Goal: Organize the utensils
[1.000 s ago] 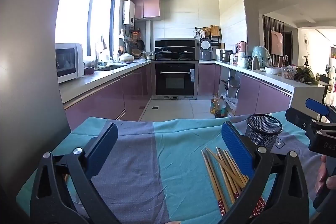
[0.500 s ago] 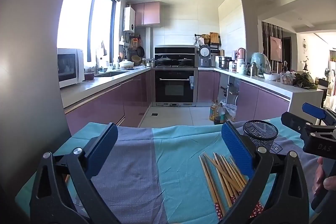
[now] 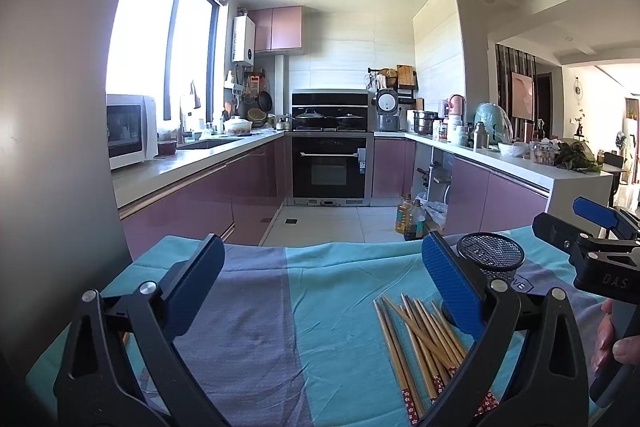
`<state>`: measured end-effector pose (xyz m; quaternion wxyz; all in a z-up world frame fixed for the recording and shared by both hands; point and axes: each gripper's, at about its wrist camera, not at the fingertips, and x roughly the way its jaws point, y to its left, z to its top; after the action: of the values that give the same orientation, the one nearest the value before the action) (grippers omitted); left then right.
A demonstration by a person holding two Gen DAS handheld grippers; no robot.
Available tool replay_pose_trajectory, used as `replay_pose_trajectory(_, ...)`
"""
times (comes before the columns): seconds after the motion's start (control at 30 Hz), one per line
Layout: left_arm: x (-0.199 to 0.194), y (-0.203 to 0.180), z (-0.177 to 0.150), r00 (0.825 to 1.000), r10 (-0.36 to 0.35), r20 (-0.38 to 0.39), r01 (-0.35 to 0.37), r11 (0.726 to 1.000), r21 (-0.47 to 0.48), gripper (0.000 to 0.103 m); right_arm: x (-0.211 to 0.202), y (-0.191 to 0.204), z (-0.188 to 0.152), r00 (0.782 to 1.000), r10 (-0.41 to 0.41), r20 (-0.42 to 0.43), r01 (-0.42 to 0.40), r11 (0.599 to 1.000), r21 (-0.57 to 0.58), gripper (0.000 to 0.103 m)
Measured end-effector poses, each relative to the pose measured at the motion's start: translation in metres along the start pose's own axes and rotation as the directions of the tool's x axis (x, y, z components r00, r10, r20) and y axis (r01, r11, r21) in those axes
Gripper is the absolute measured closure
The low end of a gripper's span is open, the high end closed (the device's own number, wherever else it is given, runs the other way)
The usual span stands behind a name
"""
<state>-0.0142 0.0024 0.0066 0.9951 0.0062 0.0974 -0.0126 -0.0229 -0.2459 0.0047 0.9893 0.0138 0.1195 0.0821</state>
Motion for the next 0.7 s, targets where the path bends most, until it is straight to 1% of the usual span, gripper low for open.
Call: replay_pose_trajectory(0.7,0.0012,0.0003,-0.0023,1.0,-0.006,0.016,0.006,1.0,-0.004,0.006,-0.0011,-0.0043,-0.0018,1.0,-0.005,0.019,0.005,1.0,0.016,0.006)
